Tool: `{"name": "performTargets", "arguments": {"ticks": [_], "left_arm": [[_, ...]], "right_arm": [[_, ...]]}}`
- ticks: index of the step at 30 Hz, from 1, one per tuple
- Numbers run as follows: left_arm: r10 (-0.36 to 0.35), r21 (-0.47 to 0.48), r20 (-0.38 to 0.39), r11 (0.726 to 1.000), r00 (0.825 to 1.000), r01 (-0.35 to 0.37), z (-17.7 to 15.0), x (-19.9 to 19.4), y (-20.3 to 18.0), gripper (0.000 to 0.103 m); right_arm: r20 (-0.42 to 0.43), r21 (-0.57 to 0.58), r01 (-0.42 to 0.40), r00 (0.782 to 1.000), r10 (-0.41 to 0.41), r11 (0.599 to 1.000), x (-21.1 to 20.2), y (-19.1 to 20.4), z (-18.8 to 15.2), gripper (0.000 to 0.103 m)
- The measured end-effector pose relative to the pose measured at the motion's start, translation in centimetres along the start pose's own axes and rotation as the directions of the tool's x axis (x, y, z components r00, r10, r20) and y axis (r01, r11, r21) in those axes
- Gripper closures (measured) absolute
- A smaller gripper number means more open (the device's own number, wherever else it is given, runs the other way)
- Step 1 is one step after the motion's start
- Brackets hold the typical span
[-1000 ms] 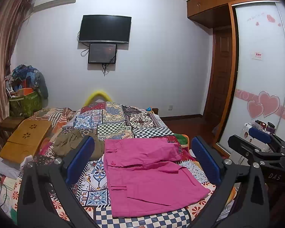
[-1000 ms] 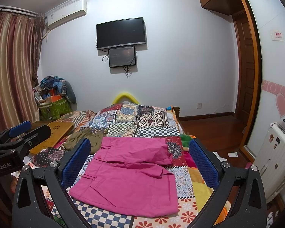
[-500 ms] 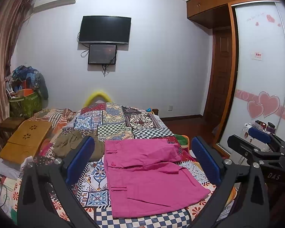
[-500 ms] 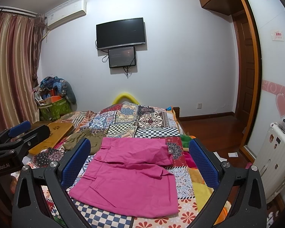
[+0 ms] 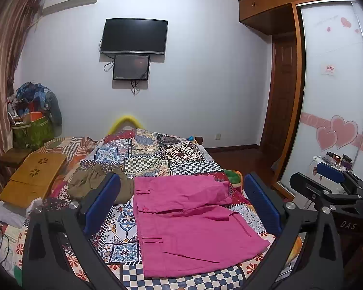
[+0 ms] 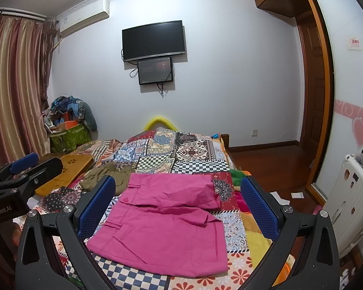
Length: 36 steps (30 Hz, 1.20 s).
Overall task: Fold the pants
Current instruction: 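Lower both tools to the pink pants waistband and grasp its edges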
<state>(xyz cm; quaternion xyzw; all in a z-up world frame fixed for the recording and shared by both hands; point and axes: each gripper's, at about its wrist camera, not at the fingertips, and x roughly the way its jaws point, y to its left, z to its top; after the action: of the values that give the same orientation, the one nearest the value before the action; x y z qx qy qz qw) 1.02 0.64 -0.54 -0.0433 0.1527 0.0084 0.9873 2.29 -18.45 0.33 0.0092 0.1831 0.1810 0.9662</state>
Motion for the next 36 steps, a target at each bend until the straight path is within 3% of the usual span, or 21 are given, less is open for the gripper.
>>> {"name": "performTargets", "arguments": {"ticks": [10,17,23,29,33,36], "left_arm": [[0.027,0.047,-0.025,0.999,0.999,-0.025,-0.3,3.8,1.2,0.000],[0.083,0.082,-0.127,0.994,0.988,-0.073,-1.5,10.1,3.5,0.000],[0.081,0.030,-0.256,0.997,0.963,-0.076,-3.1,16.8,7.0,0.000],[0.132,0.052,-0.367,0.991,0.921,-0.121,-5.3,22.7,9.0,0.000],[0.094,0.024,-0.426,0.995,0.900,-0.093,-6.7,26.1,10.4,0.000],[0.102,0.056,-0.448,0.995,0.888,-0.086,-7.6,27.9,11.0,0.005]], "right_arm": [[-0.069,-0.012,0.068,0.995,-0.069,0.998,3.7,-2.1,-1.1,0.000],[-0.144,0.020,0.106,0.984,-0.102,0.994,7.3,-4.9,-1.7,0.000],[-0.232,0.024,0.111,0.967,-0.103,0.994,12.0,-7.0,-2.6,0.000],[-0.300,-0.017,0.102,0.949,-0.102,0.995,16.5,-7.8,-3.5,0.000],[-0.325,-0.055,0.082,0.941,-0.096,0.995,19.3,-7.8,-3.9,0.001],[-0.335,-0.079,0.054,0.939,-0.078,0.995,20.9,-7.9,-4.5,0.003]]}}
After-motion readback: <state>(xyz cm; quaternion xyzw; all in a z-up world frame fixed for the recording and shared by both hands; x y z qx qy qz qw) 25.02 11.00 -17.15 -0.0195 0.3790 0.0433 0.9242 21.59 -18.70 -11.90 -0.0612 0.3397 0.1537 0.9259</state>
